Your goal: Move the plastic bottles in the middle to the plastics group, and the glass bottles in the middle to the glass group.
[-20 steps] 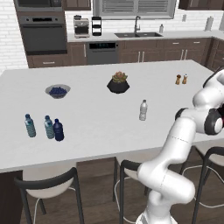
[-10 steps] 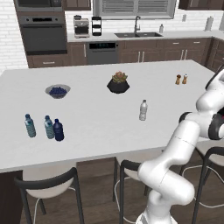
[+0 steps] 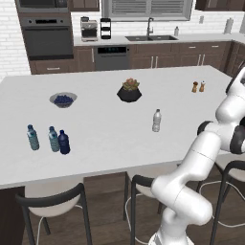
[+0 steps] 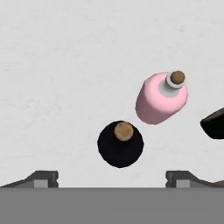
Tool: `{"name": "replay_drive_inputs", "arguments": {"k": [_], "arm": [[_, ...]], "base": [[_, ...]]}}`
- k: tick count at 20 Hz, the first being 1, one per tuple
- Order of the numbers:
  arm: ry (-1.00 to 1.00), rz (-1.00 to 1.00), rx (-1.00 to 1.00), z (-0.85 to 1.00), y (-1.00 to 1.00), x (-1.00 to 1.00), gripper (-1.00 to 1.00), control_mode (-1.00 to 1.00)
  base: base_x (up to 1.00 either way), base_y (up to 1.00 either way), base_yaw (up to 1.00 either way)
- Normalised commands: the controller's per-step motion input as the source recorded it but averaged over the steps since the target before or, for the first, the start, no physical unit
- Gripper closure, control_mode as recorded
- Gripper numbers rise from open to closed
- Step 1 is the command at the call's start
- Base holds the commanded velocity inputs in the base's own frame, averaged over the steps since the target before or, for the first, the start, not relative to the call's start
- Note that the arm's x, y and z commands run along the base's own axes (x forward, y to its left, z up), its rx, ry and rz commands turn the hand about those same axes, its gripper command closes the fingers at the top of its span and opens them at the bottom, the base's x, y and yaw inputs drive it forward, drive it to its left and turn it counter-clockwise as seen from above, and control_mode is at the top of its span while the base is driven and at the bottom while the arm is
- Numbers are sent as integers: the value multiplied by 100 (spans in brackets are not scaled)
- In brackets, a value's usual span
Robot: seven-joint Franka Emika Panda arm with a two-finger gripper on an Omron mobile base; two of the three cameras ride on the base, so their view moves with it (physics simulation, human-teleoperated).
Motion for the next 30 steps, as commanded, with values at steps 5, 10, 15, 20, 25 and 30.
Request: {"name": "replay_drive_inputs", "arguments": {"k": [5, 10, 15, 20, 25, 30], "arm": [[2, 0, -32, -18, 95, -47, -100, -100], [3, -2, -19, -51, 100, -36, -100, -100], [-1, 0, -8, -76, 90, -48, -100, -100], [-13, -6, -8, -72, 91, -58, -100, -100], [-3, -2, -41, -64, 100, -40, -100, -100], [-14, 1, -75, -55, 100, -19, -100, -100]], "base": [[0, 0, 0], [0, 0, 0], [0, 0, 0], [0, 0, 0], [0, 0, 0], [0, 0, 0]]}}
